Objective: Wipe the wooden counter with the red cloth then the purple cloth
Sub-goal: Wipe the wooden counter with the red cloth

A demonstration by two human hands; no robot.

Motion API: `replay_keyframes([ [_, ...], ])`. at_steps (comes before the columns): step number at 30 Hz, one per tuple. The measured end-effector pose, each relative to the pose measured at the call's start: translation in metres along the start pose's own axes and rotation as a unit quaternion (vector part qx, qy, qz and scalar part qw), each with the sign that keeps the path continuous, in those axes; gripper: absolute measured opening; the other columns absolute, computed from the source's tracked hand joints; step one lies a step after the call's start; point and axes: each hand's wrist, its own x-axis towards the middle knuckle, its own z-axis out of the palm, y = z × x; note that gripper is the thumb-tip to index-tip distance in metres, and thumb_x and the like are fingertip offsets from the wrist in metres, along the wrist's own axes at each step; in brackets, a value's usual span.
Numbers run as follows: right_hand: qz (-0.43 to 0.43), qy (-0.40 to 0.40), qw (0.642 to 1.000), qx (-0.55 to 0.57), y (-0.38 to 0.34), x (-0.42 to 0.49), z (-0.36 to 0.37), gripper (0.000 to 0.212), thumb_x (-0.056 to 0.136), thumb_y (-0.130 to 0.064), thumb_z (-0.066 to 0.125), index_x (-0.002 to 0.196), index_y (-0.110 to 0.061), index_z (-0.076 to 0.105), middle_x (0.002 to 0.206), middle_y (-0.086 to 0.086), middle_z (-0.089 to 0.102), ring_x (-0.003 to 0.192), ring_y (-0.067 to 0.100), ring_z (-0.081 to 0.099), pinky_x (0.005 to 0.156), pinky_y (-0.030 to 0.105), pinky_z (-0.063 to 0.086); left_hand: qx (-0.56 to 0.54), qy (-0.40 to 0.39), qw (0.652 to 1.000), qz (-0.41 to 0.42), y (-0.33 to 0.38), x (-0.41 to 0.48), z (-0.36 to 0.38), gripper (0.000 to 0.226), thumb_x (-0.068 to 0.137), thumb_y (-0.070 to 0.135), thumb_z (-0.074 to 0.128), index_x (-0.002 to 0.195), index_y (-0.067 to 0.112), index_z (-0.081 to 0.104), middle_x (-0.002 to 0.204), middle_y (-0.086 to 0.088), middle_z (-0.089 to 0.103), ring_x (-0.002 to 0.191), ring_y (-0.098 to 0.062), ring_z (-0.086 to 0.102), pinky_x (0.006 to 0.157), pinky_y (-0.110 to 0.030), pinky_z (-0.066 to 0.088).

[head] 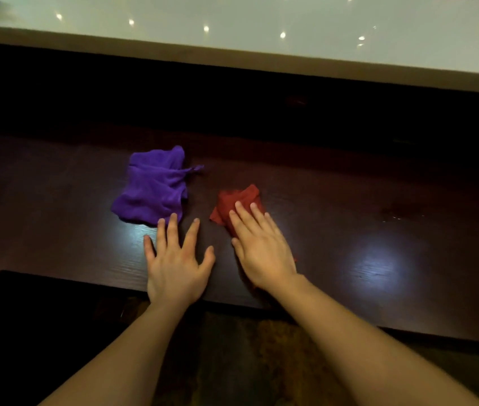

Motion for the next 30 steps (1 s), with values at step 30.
replay_keyframes([
  [30,0.184,0.059,0.981,-0.014,0.148,-0.047,-0.037,0.055,0.102,-0.041,0.029,0.152,-0.020,0.022,0.162,-0.001,0.013,0.150,0.021,0.004,0.122,0.040,0.008,0.019,-0.071,0.991,0.114,0.148,0.007,0.020,0.076,0.091,0.064,0.020,0.154,0.023,0.023,0.162,-0.017,0.019,0.149,-0.038,0.003,0.114,-0.069,0.000],
])
